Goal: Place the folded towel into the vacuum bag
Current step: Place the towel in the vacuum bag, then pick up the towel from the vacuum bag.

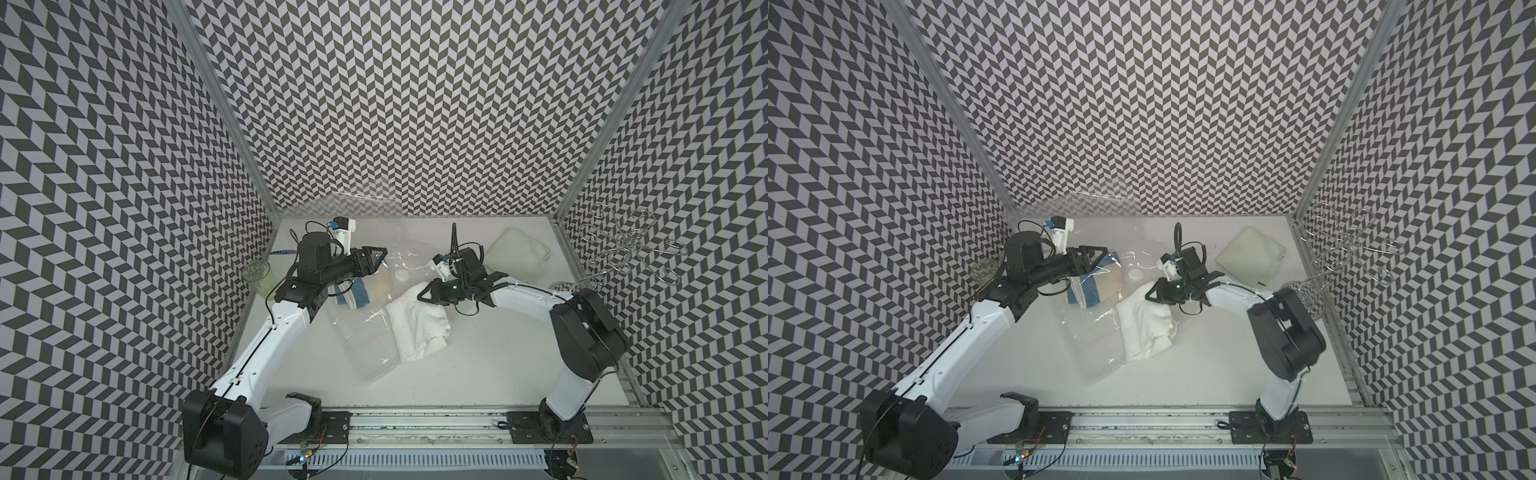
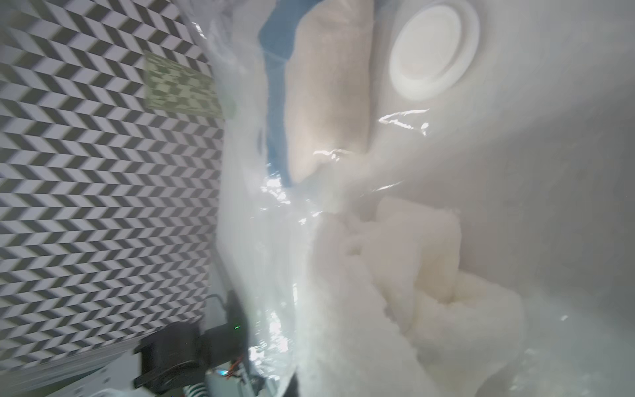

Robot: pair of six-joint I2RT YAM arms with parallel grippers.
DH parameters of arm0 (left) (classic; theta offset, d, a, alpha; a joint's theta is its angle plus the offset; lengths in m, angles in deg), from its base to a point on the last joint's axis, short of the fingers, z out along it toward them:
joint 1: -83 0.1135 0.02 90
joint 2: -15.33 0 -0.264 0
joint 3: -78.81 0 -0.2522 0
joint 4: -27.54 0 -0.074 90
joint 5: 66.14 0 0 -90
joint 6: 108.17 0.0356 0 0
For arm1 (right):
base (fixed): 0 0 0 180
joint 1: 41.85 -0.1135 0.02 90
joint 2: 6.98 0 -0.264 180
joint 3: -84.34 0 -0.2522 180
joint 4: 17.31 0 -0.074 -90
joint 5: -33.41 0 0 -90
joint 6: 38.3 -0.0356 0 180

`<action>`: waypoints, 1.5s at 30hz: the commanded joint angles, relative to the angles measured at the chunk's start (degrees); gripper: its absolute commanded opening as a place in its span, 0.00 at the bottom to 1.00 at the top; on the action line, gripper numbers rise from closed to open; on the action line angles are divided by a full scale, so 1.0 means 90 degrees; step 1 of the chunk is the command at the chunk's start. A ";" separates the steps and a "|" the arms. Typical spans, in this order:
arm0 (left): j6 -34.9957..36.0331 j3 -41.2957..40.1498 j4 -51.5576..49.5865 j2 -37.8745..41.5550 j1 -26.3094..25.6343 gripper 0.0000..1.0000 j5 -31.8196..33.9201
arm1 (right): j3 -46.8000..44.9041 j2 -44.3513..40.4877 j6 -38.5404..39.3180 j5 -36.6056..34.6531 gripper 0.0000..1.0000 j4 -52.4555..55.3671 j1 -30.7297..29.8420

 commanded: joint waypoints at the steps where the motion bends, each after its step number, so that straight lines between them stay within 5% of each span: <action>1: 0.0074 -0.0195 0.0014 0.0140 -0.0036 0.68 0.0084 | 0.0353 0.0275 0.0424 -0.1535 0.35 0.0243 0.0120; 6: -0.0015 -0.0563 0.0068 0.0206 -0.0128 0.68 0.0064 | 0.0909 0.0086 0.1188 -0.2976 0.72 0.1398 0.0171; 9: -0.0064 -0.0672 0.0015 0.0170 -0.0224 0.68 0.0055 | 0.1168 -0.0265 0.1616 -0.3341 0.84 0.2174 0.0056; 16: -0.0388 -0.0873 0.0152 0.0019 -0.1278 0.67 0.0230 | -0.0351 -0.1440 0.1446 -0.1394 0.91 0.1968 0.0455; 24: -0.1011 -0.1170 0.1157 -0.0540 -0.2308 0.58 0.0117 | -0.1449 -0.1176 0.1342 0.0190 0.93 0.0827 0.0790; 30: -0.1426 -0.1366 0.2018 -0.1421 -0.2433 0.35 -0.0131 | -0.1685 -0.0770 0.1138 0.0847 0.70 0.0046 0.0786; 34: -0.1290 -0.1230 0.2037 -0.1905 -0.2429 0.30 -0.0032 | -0.1633 -0.1022 0.1194 0.0007 0.35 0.0347 0.0786; 38: -0.1289 -0.1106 0.2177 -0.2362 -0.2429 0.27 -0.0034 | -0.1296 -0.1578 0.1204 -0.1036 0.20 0.0995 0.0718; 45: -0.1716 -0.0912 0.3066 -0.3824 -0.2349 0.17 -0.0090 | -0.0187 -0.1172 0.0875 -0.4671 0.13 0.2408 -0.0364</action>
